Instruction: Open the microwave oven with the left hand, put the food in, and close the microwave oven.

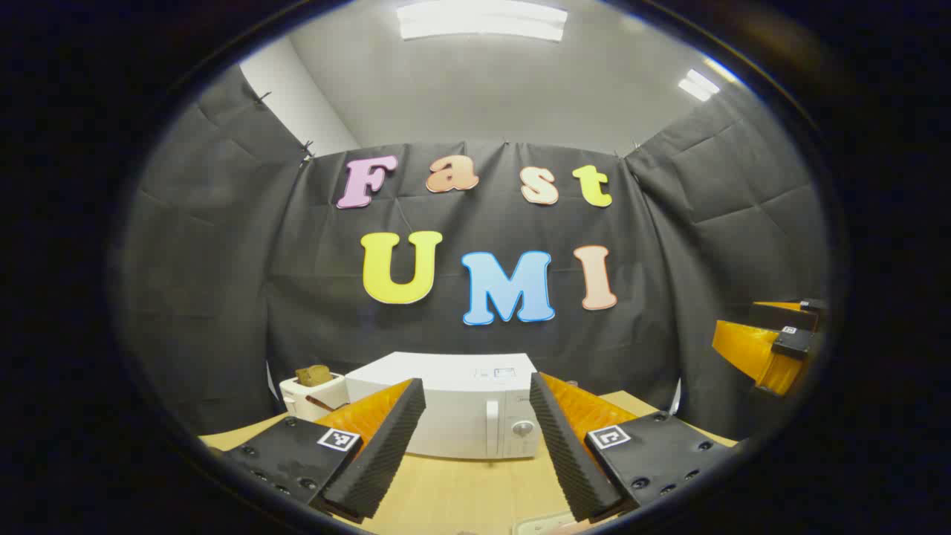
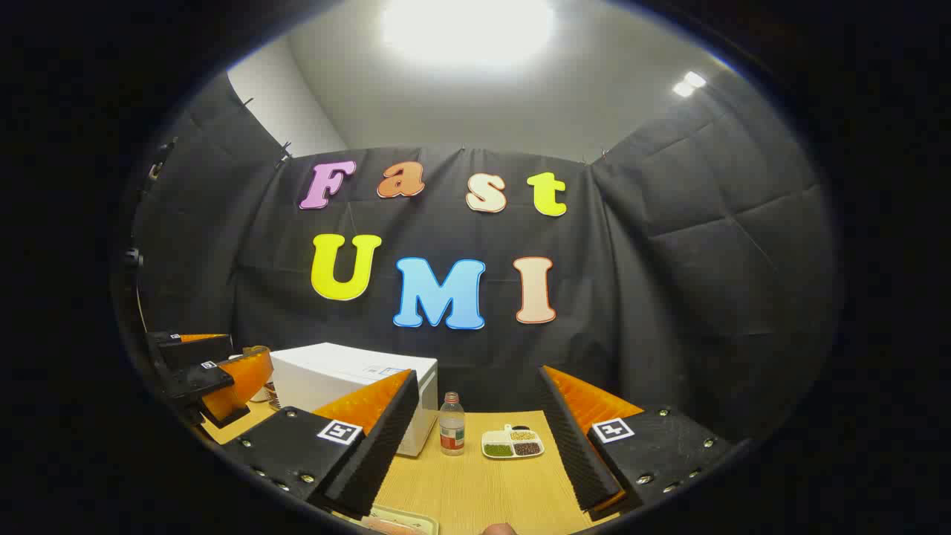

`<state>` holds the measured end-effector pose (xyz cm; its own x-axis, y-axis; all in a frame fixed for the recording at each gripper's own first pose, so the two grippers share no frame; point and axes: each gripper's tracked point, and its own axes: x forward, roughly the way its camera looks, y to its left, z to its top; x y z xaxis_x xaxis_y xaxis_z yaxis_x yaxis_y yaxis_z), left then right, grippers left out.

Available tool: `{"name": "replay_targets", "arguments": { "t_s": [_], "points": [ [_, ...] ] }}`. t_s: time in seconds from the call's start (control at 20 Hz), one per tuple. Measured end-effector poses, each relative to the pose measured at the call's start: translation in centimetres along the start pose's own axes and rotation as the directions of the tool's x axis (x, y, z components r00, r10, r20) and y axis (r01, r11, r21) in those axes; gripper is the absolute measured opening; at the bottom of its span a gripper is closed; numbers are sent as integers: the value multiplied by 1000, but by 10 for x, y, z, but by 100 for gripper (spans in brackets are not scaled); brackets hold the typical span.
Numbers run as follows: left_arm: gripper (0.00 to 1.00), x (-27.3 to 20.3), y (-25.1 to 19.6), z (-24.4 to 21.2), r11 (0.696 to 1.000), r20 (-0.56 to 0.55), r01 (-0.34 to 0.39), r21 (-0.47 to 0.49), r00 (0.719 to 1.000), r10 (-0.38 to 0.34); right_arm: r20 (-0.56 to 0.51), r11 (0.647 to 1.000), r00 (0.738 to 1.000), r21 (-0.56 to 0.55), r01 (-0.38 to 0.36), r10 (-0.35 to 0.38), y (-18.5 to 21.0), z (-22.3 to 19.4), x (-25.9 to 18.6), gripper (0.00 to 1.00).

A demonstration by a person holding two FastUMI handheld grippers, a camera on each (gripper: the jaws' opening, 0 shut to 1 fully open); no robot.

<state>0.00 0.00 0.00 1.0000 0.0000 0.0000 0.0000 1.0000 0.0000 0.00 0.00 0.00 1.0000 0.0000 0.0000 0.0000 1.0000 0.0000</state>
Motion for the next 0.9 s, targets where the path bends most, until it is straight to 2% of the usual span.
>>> {"name": "replay_targets", "arguments": {
  "t_s": [0.05, 0.1, 0.9],
  "points": [
    [96, -1, -1, 1, 1000, -2, -2, -1, 1000, 2, -2, 1000, 1000, 3, -2, 2, -1, 0, 0, 96],
    [94, 1, 0, 2, 1000, -3, -4, -1, 1000, 4, -1, 1000, 1000, 6, -2, 2, -2, 0, 0, 96],
    [96, 9, -3, 1, 1000, -10, -12, 22, 1000, 12, -1, 1000, 1000, 15, -11, 11, -9, -3, 0, 96]
  ]
}}
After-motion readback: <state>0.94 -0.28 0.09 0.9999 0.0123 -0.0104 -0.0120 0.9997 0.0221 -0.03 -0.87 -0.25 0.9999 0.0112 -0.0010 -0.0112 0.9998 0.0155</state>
